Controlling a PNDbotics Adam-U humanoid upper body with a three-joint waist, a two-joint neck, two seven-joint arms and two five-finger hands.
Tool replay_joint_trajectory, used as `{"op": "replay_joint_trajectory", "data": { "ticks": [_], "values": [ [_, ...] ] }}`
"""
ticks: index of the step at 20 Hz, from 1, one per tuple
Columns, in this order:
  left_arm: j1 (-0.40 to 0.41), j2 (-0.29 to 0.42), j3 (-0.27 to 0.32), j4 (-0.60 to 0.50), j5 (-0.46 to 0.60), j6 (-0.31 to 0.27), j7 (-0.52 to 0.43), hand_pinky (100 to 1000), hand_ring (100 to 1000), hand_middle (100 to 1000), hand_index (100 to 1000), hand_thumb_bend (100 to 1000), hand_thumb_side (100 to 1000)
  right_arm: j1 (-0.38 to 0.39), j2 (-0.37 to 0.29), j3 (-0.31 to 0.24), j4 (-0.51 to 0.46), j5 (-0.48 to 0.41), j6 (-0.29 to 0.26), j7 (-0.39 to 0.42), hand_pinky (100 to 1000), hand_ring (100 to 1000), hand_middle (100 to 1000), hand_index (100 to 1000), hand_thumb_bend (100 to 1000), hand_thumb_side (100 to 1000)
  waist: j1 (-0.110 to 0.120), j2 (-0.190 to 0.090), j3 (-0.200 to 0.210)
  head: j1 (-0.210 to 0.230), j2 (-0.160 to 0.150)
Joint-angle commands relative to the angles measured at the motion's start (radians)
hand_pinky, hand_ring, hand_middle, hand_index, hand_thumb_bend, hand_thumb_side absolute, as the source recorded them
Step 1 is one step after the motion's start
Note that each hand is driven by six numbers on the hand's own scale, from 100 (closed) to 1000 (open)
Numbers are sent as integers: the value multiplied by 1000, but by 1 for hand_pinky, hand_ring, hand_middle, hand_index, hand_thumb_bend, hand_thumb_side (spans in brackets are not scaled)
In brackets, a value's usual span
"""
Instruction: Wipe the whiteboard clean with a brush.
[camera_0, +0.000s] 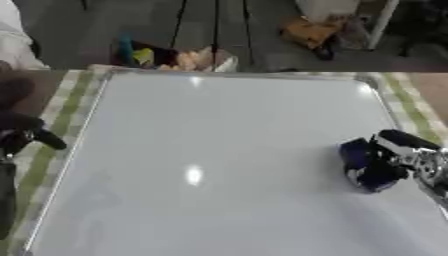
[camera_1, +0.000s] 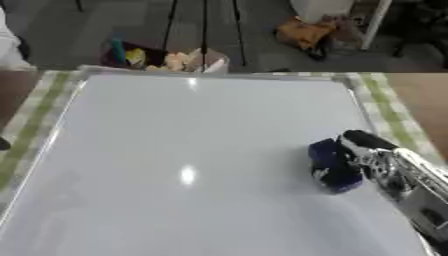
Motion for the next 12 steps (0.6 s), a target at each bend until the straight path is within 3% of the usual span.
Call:
{"op": "replay_joint_trajectory", "data": {
  "ticks": [1, 6, 12],
  "values": [
    [-10, 11, -6, -18, -4, -1, -3, 465, 920, 807, 626, 100, 977, -23, -40, -25, 7, -68, 180, 147, 193, 387, 364, 184, 100, 289, -1, -23, 0, 3, -11],
    [-8, 11, -7, -18, -4, -1, -6, 465, 922, 808, 626, 100, 979, -46, -43, -34, 7, -130, 194, 103, 187, 380, 356, 182, 100, 291, -3, -23, -1, 4, -10],
    [-7, 10, -8, -18, -4, -1, -9, 464, 923, 809, 625, 100, 980, -84, -35, -31, 44, -139, 205, 62, 186, 380, 357, 182, 100, 295, -3, -19, 2, 2, -11]
  ]
}}
